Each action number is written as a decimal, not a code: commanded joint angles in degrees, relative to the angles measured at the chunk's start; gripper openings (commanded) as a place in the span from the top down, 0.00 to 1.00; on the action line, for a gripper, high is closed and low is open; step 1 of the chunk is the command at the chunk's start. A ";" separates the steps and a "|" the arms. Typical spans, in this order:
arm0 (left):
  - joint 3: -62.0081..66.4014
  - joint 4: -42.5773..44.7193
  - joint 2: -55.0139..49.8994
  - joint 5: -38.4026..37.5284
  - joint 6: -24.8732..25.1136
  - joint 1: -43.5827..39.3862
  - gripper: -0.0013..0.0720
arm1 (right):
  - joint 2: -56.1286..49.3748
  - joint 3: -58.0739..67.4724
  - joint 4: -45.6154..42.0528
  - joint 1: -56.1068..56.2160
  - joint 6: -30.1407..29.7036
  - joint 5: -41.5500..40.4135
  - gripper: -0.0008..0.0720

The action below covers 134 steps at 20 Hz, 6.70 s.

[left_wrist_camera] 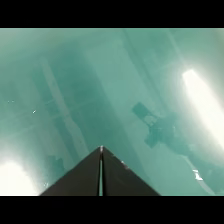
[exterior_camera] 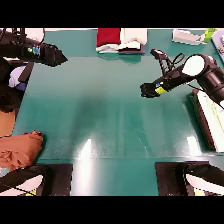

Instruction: Fold the shirts.

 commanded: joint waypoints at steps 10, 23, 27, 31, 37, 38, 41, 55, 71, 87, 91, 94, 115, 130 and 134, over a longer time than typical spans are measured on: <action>-0.02 0.02 0.02 0.02 0.00 0.02 0.95 | -0.04 0.04 0.04 0.07 0.00 -1.44 0.96; -17.86 15.58 16.72 -13.25 -5.22 14.58 0.95 | -0.11 -0.24 -0.02 0.07 0.00 -1.05 0.96; -34.34 25.66 26.38 -22.60 -5.01 22.25 0.95 | -0.11 -0.20 0.00 0.07 0.00 -1.97 0.96; -47.52 27.63 28.98 -20.79 -6.27 23.89 0.22 | -0.11 -0.20 0.00 0.07 -0.02 -1.88 0.96; -60.59 31.26 28.92 -13.77 -8.66 23.89 0.23 | -0.11 -0.20 0.00 0.07 0.00 -1.86 0.96; -61.68 31.45 28.92 -12.85 -9.31 23.89 0.23 | -0.11 -0.20 0.00 0.07 -0.02 -1.86 0.96; -62.38 31.45 28.94 -12.20 -12.46 23.89 0.25 | -0.09 -0.20 0.00 0.07 0.00 -1.84 0.96; -9.16 29.86 28.81 -15.52 -16.74 -1.88 0.96 | -0.04 29.70 -0.66 -0.07 -0.07 1.11 0.96; 12.66 14.40 -18.45 -0.68 -4.42 -40.79 0.51 | 8.90 32.98 -20.65 -0.09 3.43 0.59 0.96; -17.07 9.60 -12.92 3.52 -6.34 -2.08 0.26 | 1.95 30.23 -19.02 -0.04 4.33 2.99 0.96; -17.46 0.28 -20.39 9.09 -4.42 -2.08 0.26 | -0.24 30.21 -19.02 -0.04 4.72 4.44 0.96; -17.46 0.09 -22.71 11.45 -4.46 -2.08 0.26 | -1.42 30.21 -19.06 -0.04 4.72 5.84 0.96; -8.72 10.58 -22.62 4.33 -1.51 -1.90 0.95 | 8.41 -21.73 -7.80 -18.73 1.49 2.71 0.27; -4.52 10.95 -21.40 0.98 -1.99 -1.90 0.95 | 0.96 -17.73 -0.04 -15.02 -8.63 -10.14 0.97; 4.98 11.96 -11.61 2.60 -1.97 -1.90 0.95 | 10.64 -3.45 -2.73 -17.97 -8.46 -6.32 0.97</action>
